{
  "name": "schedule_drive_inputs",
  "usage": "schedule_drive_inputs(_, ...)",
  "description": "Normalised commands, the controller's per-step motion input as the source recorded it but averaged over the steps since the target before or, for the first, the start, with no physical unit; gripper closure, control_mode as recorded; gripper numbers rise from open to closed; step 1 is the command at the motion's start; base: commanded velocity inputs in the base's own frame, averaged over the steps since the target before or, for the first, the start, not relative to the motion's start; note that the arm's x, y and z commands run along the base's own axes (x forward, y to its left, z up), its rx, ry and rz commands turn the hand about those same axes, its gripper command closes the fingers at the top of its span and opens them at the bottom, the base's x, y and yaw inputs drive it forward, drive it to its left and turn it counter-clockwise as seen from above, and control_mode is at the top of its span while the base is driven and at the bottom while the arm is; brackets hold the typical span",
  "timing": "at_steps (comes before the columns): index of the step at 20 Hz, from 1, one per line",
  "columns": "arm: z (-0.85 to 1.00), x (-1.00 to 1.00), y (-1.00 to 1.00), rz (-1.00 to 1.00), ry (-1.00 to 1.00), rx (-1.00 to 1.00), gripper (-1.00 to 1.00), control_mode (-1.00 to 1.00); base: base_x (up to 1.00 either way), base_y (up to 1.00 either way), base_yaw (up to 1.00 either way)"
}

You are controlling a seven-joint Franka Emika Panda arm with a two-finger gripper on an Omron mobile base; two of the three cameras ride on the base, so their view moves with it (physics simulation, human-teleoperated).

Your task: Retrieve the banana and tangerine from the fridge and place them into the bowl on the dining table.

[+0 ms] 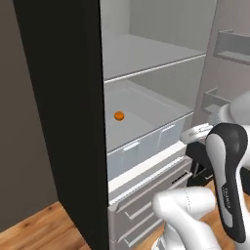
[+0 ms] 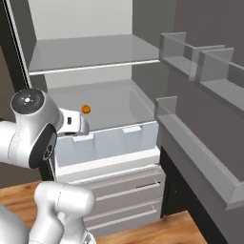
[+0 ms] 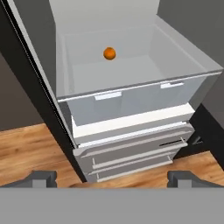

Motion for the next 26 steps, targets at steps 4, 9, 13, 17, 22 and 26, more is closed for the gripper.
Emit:
schedule_drive_inputs(4, 0.0, 0.0, 0.0, 0.0, 0.0, 0.0, -1.0, 1.0, 0.55, -0.05, 0.24)
schedule_drive_inputs(9, 0.0, 0.0, 0.0, 0.0, 0.0, 0.0, -1.0, 1.0, 0.51, -0.26, 0.26)
schedule_drive_inputs(13, 0.0, 0.0, 0.0, 0.0, 0.0, 0.0, -1.0, 1.0, 0.19, -0.37, 0.18)
schedule_drive_inputs(17, 0.0, 0.0, 0.0, 0.0, 0.0, 0.0, -1.0, 1.0, 0.0, -0.29, 0.1)
schedule_drive_inputs(22, 0.0, 0.0, 0.0, 0.0, 0.0, 0.0, -1.0, 1.0, 0.18, -0.01, 0.1)
schedule_drive_inputs(26, 0.0, 0.0, 0.0, 0.0, 0.0, 0.0, -1.0, 1.0, 0.22, -0.03, 0.17)
